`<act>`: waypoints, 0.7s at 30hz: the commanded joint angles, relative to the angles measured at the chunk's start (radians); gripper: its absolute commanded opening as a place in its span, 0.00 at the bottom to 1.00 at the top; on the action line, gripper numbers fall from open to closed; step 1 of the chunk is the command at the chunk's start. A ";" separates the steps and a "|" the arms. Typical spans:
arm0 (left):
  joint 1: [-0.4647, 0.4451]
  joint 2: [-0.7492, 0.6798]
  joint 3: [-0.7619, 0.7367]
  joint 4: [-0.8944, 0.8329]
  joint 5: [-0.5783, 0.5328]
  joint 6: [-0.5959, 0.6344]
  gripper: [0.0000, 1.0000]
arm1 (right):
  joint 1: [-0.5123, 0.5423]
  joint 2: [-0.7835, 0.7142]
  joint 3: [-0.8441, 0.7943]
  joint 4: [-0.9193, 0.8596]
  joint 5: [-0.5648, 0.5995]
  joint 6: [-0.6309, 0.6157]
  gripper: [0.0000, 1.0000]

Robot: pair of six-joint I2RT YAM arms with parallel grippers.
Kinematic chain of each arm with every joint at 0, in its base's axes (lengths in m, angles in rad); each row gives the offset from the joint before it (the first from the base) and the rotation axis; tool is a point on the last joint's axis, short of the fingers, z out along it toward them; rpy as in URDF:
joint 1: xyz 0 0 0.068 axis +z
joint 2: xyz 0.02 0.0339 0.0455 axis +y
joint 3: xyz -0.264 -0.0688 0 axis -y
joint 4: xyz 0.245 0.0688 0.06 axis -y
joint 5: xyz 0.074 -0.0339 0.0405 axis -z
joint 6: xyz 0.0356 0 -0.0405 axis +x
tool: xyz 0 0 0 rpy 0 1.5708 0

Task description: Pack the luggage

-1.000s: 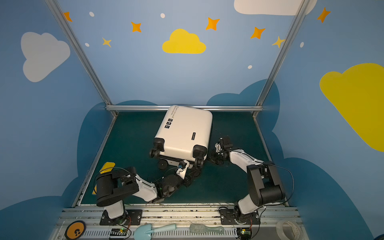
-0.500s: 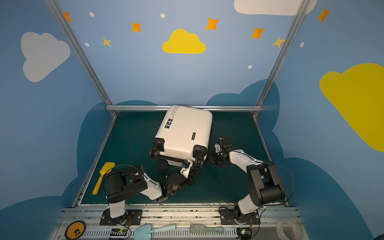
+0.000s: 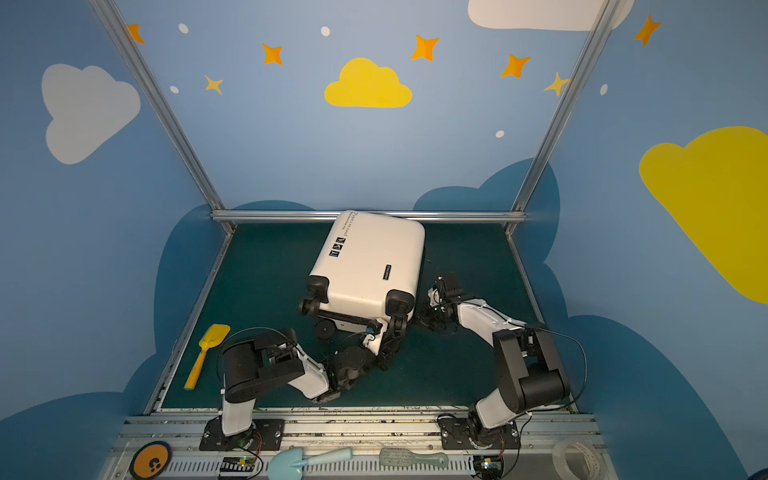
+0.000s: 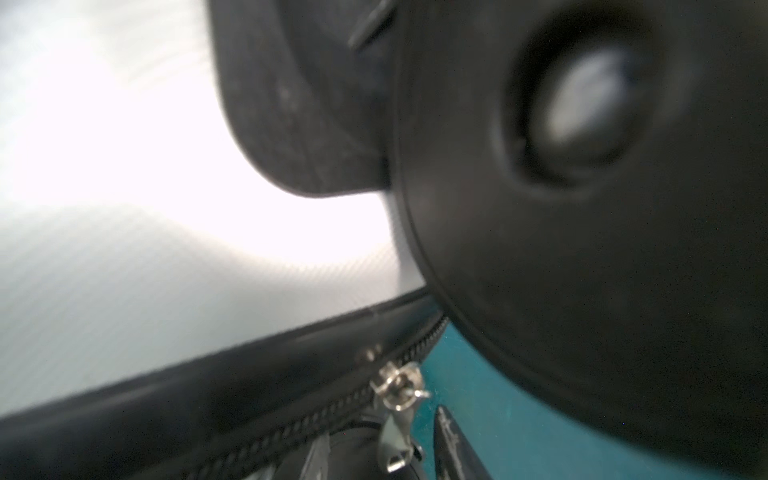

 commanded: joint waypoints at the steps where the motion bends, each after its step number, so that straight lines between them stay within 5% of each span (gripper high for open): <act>1: 0.017 0.004 0.034 0.098 -0.056 0.017 0.37 | 0.015 0.009 0.024 -0.004 -0.041 -0.008 0.11; 21: 0.011 -0.047 0.001 0.101 -0.046 0.009 0.13 | 0.019 0.027 0.028 0.000 -0.044 -0.008 0.07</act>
